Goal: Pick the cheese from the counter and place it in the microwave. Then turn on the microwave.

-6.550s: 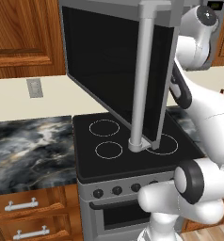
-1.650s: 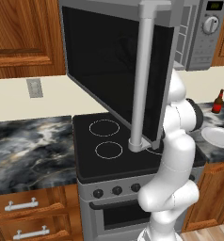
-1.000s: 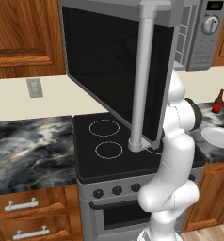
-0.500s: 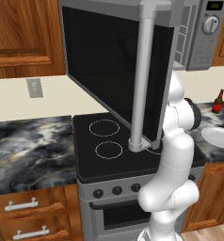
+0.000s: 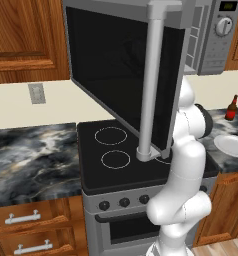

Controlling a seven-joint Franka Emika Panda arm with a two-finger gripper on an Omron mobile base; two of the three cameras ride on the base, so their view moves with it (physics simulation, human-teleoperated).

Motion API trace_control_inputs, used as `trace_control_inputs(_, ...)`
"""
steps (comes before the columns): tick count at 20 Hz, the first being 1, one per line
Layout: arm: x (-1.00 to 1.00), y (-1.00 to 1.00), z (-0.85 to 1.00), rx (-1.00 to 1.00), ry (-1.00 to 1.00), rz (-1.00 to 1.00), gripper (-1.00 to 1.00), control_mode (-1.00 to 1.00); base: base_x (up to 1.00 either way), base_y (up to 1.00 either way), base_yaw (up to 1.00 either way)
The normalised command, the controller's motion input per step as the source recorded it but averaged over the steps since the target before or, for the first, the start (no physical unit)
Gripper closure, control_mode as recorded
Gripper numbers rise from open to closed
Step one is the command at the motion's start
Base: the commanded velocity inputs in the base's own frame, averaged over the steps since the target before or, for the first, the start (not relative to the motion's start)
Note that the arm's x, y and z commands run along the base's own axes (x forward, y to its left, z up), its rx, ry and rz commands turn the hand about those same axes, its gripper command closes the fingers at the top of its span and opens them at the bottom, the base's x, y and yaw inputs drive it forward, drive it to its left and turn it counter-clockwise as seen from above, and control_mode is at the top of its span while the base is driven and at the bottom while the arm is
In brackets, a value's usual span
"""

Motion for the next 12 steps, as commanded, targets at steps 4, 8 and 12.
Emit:
trace_control_inputs(4, 0.02, 0.11, -0.03, 0.0, 0.0, 0.0, 1.0, -1.0, 0.0, 0.0, 0.0)
trace_control_inputs(8, 0.0, 0.11, 0.0, 0.0, 0.0, 0.0, 1.0, -1.0, 0.0, 0.0, 0.0)
trace_control_inputs(12, 0.0, 0.03, 0.0, 0.0, 0.0, 0.0, -1.0, -1.0, 0.0, 0.0, 0.0)
